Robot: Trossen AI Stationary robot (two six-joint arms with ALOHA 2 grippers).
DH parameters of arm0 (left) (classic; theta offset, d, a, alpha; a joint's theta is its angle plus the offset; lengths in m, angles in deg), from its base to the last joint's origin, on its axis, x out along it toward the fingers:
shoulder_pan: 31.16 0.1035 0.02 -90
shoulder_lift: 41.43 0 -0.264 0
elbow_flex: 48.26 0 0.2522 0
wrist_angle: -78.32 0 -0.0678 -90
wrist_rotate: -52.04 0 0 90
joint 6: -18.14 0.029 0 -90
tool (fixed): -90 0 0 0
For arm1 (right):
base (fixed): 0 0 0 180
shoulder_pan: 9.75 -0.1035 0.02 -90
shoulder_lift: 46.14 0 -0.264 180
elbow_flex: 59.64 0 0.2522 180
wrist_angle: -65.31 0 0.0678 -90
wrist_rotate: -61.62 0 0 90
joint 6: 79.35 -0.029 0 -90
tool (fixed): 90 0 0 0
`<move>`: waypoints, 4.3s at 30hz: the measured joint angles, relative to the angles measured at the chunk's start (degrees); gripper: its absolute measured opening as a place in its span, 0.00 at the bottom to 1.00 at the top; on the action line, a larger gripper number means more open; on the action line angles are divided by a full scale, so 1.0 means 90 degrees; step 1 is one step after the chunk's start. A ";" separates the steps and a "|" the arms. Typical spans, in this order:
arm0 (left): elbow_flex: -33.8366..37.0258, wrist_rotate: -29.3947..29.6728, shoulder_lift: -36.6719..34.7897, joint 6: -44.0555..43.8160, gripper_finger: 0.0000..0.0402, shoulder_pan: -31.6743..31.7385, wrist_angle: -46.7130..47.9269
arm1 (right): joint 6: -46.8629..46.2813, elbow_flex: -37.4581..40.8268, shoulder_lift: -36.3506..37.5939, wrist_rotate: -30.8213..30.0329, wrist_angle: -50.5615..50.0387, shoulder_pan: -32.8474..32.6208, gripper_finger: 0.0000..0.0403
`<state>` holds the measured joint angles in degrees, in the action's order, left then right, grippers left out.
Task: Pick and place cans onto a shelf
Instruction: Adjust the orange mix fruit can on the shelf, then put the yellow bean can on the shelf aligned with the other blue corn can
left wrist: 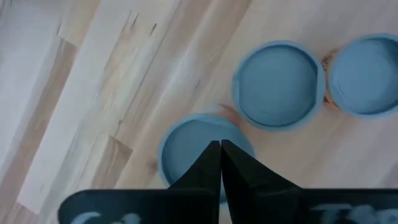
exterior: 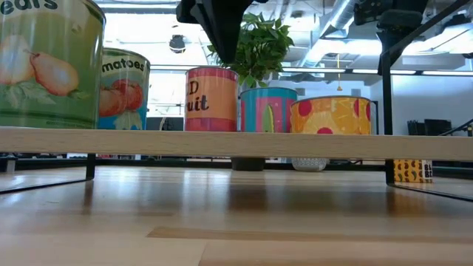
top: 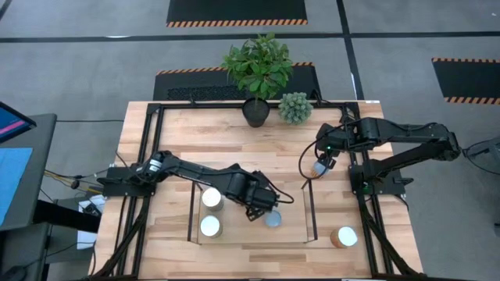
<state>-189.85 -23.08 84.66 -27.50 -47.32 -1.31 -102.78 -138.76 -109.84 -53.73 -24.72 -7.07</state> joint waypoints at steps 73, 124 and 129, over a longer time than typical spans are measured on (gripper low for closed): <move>-0.0506 0.2122 -0.1132 0.1601 0.00 -0.0594 0.0384 | -0.0764 0.0057 0.0211 0.0161 -0.0603 -0.0365 0.33; 0.6025 0.2148 -0.5718 0.0530 0.00 -0.0630 -0.0609 | -0.1905 0.2443 -0.1246 0.1941 0.2133 0.1222 0.51; 0.6025 0.2119 -0.5716 0.0645 0.00 -0.0629 -0.0605 | -0.1869 0.2399 -0.1732 0.1913 0.2224 0.1219 0.50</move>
<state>-135.63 -4.01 33.22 -21.70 -52.98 -6.75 -119.60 -117.18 -125.43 -36.51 -4.70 3.90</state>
